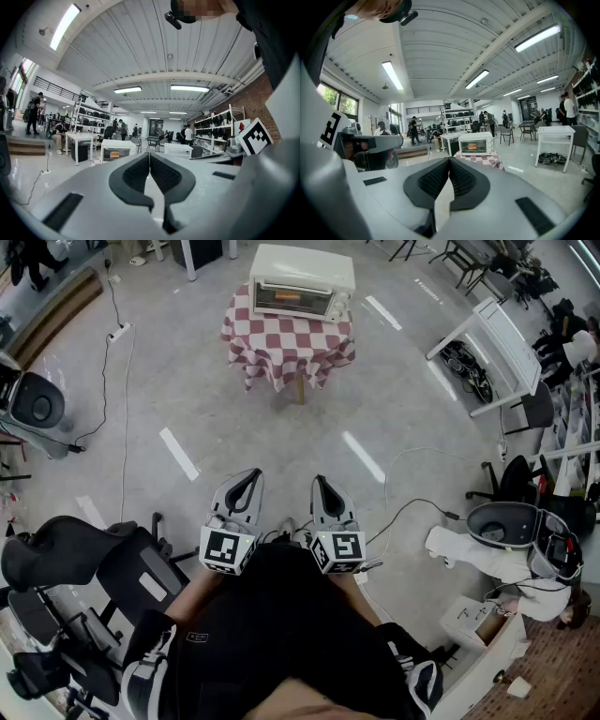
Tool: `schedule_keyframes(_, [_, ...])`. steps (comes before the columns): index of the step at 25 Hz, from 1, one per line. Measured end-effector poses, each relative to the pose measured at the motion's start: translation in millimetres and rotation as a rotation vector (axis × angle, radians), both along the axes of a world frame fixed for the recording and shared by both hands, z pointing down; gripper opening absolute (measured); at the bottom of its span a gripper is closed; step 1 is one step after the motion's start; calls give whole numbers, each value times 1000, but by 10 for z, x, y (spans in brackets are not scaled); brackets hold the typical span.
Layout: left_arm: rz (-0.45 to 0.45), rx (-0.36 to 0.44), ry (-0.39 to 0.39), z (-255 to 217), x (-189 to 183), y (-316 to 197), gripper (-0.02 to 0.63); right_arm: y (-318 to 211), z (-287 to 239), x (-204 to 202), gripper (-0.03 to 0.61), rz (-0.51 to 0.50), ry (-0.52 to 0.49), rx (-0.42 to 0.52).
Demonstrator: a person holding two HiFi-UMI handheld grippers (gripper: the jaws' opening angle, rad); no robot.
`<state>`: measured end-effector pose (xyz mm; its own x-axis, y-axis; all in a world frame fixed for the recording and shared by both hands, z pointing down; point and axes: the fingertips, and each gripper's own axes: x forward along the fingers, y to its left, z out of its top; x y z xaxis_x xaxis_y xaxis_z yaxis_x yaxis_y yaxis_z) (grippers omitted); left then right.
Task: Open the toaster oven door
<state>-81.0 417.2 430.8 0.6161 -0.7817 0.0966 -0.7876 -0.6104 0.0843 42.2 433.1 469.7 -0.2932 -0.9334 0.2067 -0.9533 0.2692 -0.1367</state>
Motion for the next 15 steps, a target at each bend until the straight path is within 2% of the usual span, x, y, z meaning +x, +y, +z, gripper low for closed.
schedule_keyframes(15, [-4,-24,34,20,-231,-86,11,-96,-27,-198,26,-1,-11,-7])
